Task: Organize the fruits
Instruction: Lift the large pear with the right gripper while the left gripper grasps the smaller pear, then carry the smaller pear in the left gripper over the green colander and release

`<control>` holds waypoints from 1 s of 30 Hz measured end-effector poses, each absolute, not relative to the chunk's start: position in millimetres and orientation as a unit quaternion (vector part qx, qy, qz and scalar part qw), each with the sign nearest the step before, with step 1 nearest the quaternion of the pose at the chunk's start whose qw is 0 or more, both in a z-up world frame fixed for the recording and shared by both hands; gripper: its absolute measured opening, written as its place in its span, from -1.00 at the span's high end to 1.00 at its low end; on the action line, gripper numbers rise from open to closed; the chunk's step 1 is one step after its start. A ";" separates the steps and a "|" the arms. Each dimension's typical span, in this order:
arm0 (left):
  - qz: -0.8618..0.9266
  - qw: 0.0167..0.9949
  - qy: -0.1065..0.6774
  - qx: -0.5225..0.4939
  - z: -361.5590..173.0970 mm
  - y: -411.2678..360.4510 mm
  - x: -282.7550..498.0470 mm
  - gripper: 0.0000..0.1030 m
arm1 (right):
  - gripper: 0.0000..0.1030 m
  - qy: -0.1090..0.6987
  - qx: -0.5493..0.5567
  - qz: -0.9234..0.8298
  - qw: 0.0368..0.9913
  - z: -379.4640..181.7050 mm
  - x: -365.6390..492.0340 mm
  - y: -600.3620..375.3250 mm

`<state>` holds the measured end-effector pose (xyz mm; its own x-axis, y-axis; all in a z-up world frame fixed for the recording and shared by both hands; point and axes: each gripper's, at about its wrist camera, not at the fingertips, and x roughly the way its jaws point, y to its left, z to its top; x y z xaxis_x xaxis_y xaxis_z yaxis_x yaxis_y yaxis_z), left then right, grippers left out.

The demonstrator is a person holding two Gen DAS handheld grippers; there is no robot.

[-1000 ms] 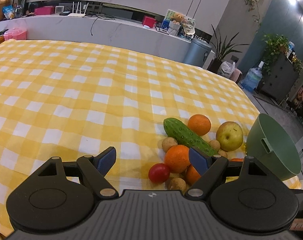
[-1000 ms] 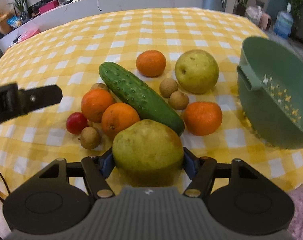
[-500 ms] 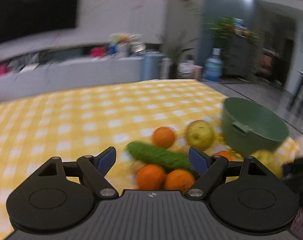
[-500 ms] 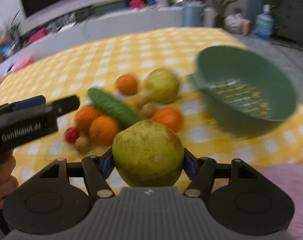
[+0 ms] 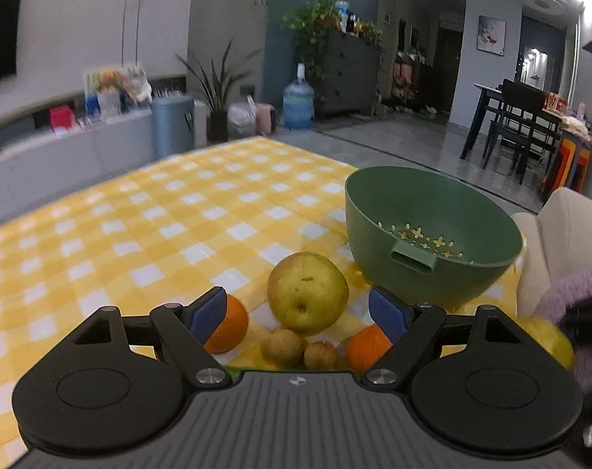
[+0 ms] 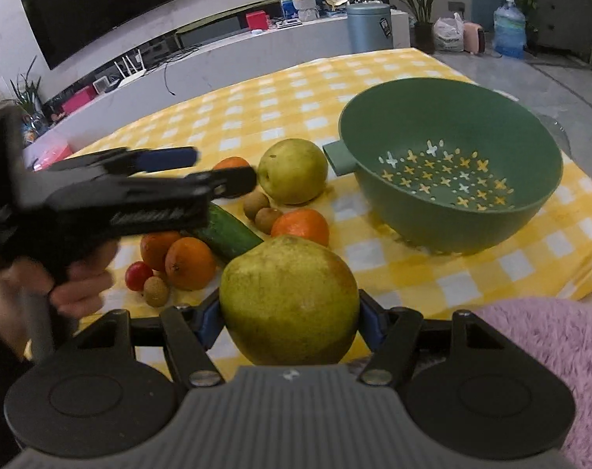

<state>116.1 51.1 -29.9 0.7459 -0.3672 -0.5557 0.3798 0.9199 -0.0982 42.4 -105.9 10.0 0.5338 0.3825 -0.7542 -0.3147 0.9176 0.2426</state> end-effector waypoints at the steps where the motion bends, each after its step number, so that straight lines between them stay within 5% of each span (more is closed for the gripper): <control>1: -0.204 0.931 0.304 0.007 -31.9 50.5 122.7 -0.87 | -0.26 0.442 0.039 0.201 0.873 9.4 42.7 -106.3; 18: -0.231 0.896 0.371 0.078 -49.5 8.6 176.2 -0.90 | -0.26 0.454 0.062 0.244 0.855 5.2 47.8 -109.3; 22: -0.205 0.897 0.370 0.128 -50.7 -1.1 175.8 -0.43 | -0.26 0.455 0.064 0.249 0.853 4.7 48.4 -109.4; 30: -0.180 0.903 0.381 0.085 -47.4 6.0 177.8 -0.43 | -0.26 0.455 0.068 0.253 0.851 2.1 51.4 -110.4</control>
<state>177.8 6.0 -47.4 0.6443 -0.2600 -0.7192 0.3903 0.9205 0.0169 51.4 -110.4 2.1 0.4579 0.4928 -0.7399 -0.3697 0.8625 0.3456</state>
